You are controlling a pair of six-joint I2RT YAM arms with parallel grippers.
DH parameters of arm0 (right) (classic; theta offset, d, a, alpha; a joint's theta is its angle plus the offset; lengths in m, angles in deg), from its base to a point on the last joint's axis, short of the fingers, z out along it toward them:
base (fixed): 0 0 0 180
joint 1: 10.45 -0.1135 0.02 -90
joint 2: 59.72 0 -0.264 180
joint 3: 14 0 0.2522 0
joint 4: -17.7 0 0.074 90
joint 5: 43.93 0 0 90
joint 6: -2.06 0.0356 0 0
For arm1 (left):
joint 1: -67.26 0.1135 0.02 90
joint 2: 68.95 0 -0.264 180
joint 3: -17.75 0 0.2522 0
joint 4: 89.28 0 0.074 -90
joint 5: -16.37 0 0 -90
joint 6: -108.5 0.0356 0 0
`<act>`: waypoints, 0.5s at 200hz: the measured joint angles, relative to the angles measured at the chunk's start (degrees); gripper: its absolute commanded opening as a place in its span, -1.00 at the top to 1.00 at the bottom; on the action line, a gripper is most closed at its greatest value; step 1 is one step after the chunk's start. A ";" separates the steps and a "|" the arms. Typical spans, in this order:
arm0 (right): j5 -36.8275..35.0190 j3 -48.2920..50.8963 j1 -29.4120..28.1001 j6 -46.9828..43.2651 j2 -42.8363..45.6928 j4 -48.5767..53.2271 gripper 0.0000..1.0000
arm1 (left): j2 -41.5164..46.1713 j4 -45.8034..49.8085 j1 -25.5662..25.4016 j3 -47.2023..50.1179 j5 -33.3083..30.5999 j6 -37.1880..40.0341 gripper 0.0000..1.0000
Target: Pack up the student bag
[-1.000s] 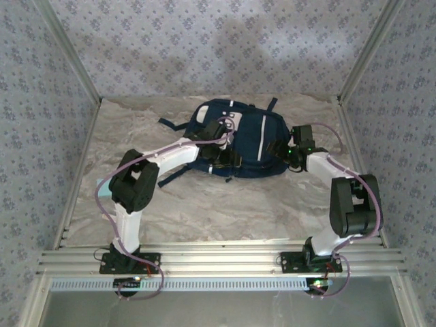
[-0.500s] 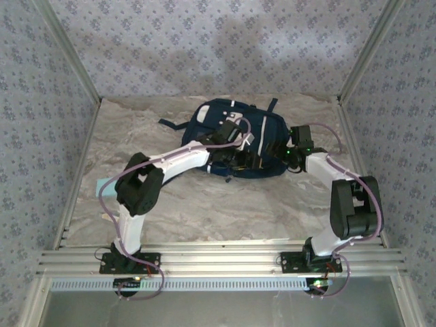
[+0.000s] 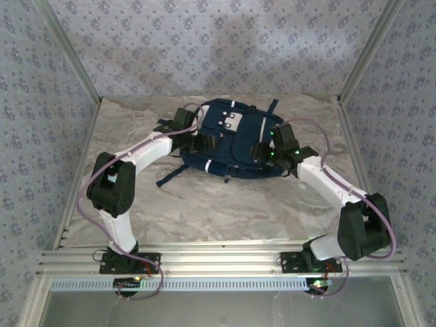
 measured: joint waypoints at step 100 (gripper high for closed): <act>0.42 -22.27 -11.87 -20.98 -23.85 8.20 0.12 | -4.55 -0.07 2.82 -1.84 -1.27 -0.04 -0.06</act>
